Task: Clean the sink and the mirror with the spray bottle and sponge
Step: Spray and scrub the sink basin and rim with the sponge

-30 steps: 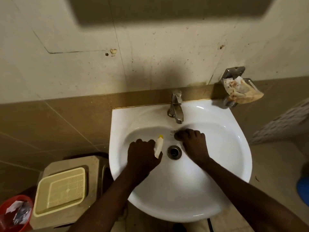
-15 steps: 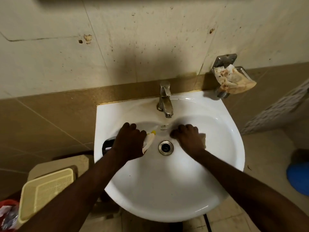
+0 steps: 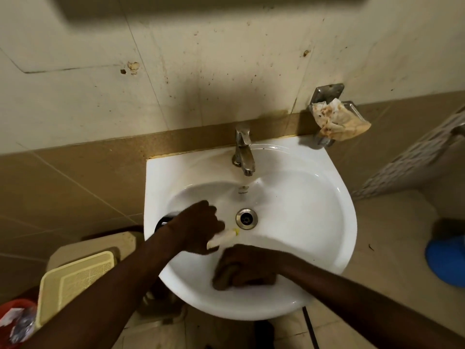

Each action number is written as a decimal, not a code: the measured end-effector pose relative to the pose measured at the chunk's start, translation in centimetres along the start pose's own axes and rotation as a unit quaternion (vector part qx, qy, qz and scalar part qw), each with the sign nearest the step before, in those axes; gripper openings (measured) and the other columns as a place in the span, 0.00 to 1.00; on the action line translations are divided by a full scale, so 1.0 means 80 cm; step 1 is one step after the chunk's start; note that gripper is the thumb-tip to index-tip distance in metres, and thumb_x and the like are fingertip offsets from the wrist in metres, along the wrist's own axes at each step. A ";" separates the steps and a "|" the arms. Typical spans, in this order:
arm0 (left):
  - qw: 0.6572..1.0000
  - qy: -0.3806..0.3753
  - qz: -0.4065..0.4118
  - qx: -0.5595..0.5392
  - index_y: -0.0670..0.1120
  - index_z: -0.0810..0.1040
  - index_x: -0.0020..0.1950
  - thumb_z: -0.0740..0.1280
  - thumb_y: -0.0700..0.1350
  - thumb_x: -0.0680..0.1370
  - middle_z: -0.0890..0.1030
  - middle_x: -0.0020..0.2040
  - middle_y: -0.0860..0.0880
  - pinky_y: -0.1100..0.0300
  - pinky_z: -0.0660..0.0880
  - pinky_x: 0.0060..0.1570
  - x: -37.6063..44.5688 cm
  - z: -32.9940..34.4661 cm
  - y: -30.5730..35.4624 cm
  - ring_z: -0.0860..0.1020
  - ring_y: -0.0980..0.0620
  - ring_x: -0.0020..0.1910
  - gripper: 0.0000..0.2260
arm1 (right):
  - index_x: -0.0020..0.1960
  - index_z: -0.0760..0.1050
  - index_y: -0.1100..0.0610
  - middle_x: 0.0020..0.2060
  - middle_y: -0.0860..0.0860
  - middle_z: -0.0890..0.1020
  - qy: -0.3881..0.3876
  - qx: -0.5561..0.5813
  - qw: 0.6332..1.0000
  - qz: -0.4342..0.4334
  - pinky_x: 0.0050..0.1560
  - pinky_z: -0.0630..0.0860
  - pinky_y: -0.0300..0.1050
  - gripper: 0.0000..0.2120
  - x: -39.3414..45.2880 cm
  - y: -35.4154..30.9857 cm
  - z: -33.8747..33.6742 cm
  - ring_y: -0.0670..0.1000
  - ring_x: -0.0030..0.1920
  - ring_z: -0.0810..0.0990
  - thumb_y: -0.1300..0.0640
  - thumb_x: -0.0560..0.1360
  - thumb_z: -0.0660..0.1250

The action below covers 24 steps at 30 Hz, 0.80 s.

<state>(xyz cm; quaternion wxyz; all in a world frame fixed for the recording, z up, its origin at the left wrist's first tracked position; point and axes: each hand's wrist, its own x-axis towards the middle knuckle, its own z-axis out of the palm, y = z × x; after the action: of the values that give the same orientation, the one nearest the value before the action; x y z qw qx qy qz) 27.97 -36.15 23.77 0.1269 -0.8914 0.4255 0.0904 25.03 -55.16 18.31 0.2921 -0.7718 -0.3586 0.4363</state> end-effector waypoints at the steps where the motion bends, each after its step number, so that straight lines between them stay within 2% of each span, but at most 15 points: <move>1: 0.998 -0.017 0.062 -0.006 0.50 0.77 0.37 0.58 0.61 0.69 0.79 0.29 0.52 0.59 0.70 0.45 -0.004 -0.003 0.005 0.77 0.49 0.36 0.16 | 0.64 0.76 0.58 0.61 0.56 0.77 -0.020 -0.020 1.000 0.009 0.63 0.69 0.48 0.20 -0.029 0.005 -0.007 0.54 0.61 0.74 0.61 0.72 0.68; 3: 0.988 -0.077 0.131 -0.029 0.47 0.73 0.40 0.50 0.60 0.75 0.80 0.35 0.47 0.55 0.67 0.52 -0.011 -0.008 0.019 0.75 0.45 0.42 0.20 | 0.60 0.78 0.54 0.56 0.51 0.80 -0.025 -0.058 0.998 0.021 0.58 0.72 0.46 0.20 -0.076 0.019 -0.025 0.49 0.56 0.76 0.59 0.68 0.66; 5: 0.985 -0.090 0.141 -0.046 0.44 0.75 0.42 0.39 0.61 0.73 0.80 0.36 0.44 0.53 0.66 0.56 -0.013 -0.012 0.025 0.73 0.43 0.43 0.31 | 0.58 0.79 0.51 0.54 0.47 0.81 -0.033 -0.063 0.997 0.026 0.56 0.73 0.44 0.21 -0.101 0.025 -0.034 0.45 0.54 0.76 0.58 0.66 0.66; 6: 0.985 -0.084 0.138 -0.053 0.44 0.76 0.42 0.37 0.60 0.74 0.80 0.35 0.44 0.53 0.66 0.56 -0.015 -0.012 0.024 0.72 0.43 0.42 0.32 | 0.58 0.79 0.50 0.54 0.47 0.81 -0.042 -0.074 0.996 0.022 0.55 0.73 0.45 0.21 -0.101 0.022 -0.032 0.45 0.54 0.76 0.57 0.66 0.65; 8: 0.987 -0.076 0.129 -0.057 0.44 0.76 0.40 0.42 0.58 0.78 0.80 0.34 0.45 0.53 0.67 0.56 -0.017 -0.006 0.014 0.69 0.44 0.38 0.28 | 0.59 0.78 0.48 0.55 0.49 0.80 -0.013 -0.110 0.994 0.007 0.56 0.73 0.46 0.20 -0.075 0.021 -0.011 0.48 0.54 0.76 0.52 0.67 0.63; 10: 0.990 -0.041 0.130 -0.029 0.46 0.76 0.34 0.47 0.56 0.80 0.78 0.28 0.48 0.53 0.73 0.50 -0.018 -0.004 0.001 0.70 0.45 0.33 0.25 | 0.60 0.77 0.44 0.57 0.49 0.78 0.060 -0.128 0.989 0.036 0.56 0.73 0.49 0.22 -0.032 0.019 0.021 0.52 0.55 0.75 0.42 0.69 0.56; 12: 0.992 0.020 0.126 -0.015 0.49 0.74 0.28 0.43 0.55 0.80 0.74 0.22 0.49 0.57 0.75 0.39 -0.018 -0.001 0.000 0.72 0.47 0.28 0.29 | 0.60 0.76 0.45 0.58 0.50 0.75 0.099 -0.137 0.983 0.065 0.56 0.71 0.50 0.28 -0.006 0.007 0.030 0.55 0.56 0.73 0.37 0.69 0.50; 13: 0.991 0.043 0.120 -0.030 0.49 0.73 0.27 0.39 0.56 0.80 0.73 0.21 0.49 0.58 0.74 0.38 -0.018 0.001 0.000 0.72 0.47 0.28 0.31 | 0.61 0.77 0.48 0.59 0.52 0.75 0.080 -0.115 0.988 0.068 0.57 0.71 0.50 0.26 -0.009 0.004 0.022 0.55 0.57 0.74 0.39 0.70 0.53; 15: 0.990 0.080 0.113 -0.039 0.48 0.74 0.28 0.38 0.57 0.80 0.73 0.21 0.49 0.58 0.73 0.39 -0.018 0.004 0.003 0.72 0.47 0.28 0.33 | 0.61 0.77 0.52 0.58 0.53 0.77 -0.006 -0.075 0.996 0.056 0.59 0.72 0.48 0.20 -0.037 0.005 -0.004 0.53 0.58 0.75 0.50 0.70 0.63; 17: 0.991 0.085 0.092 -0.036 0.49 0.76 0.32 0.47 0.58 0.79 0.75 0.24 0.50 0.58 0.69 0.42 -0.016 0.008 0.003 0.74 0.48 0.30 0.26 | 0.60 0.78 0.52 0.56 0.51 0.79 -0.047 -0.090 0.993 0.058 0.59 0.72 0.48 0.21 -0.068 0.027 -0.024 0.50 0.56 0.76 0.52 0.68 0.63; 19: 0.994 0.074 0.074 -0.021 0.52 0.77 0.35 0.62 0.59 0.70 0.76 0.26 0.53 0.60 0.67 0.43 -0.015 0.009 0.004 0.75 0.51 0.32 0.13 | 0.58 0.79 0.49 0.56 0.47 0.81 -0.030 -0.140 0.986 0.086 0.58 0.71 0.50 0.20 -0.078 0.048 -0.025 0.48 0.56 0.76 0.49 0.69 0.59; 21: 0.996 0.069 0.045 -0.027 0.52 0.77 0.37 0.66 0.59 0.65 0.75 0.26 0.54 0.60 0.66 0.41 -0.015 0.009 0.005 0.75 0.51 0.32 0.12 | 0.59 0.77 0.47 0.59 0.47 0.78 0.019 -0.197 0.977 0.079 0.56 0.69 0.50 0.22 -0.052 0.056 -0.011 0.53 0.58 0.74 0.47 0.72 0.51; 22: 0.996 0.074 0.028 -0.035 0.51 0.77 0.37 0.66 0.59 0.64 0.75 0.27 0.53 0.59 0.65 0.41 -0.015 0.010 0.007 0.75 0.50 0.32 0.12 | 0.61 0.75 0.46 0.61 0.49 0.76 0.073 -0.225 0.968 0.089 0.56 0.68 0.52 0.21 -0.032 0.048 -0.004 0.56 0.60 0.73 0.47 0.74 0.50; 24: 0.994 0.102 -0.007 -0.047 0.49 0.77 0.38 0.65 0.57 0.64 0.75 0.27 0.52 0.58 0.62 0.41 -0.014 0.008 0.008 0.75 0.49 0.32 0.13 | 0.63 0.73 0.49 0.63 0.54 0.71 0.154 -0.204 0.949 0.184 0.59 0.67 0.56 0.15 0.009 0.023 -0.001 0.60 0.64 0.68 0.52 0.79 0.55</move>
<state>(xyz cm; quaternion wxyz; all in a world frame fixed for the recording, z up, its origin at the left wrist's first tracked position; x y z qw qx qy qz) 26.74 -35.55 23.35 0.0418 -0.9039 0.4253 0.0182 25.90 -55.68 16.60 0.0946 -0.9254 -0.2425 0.2754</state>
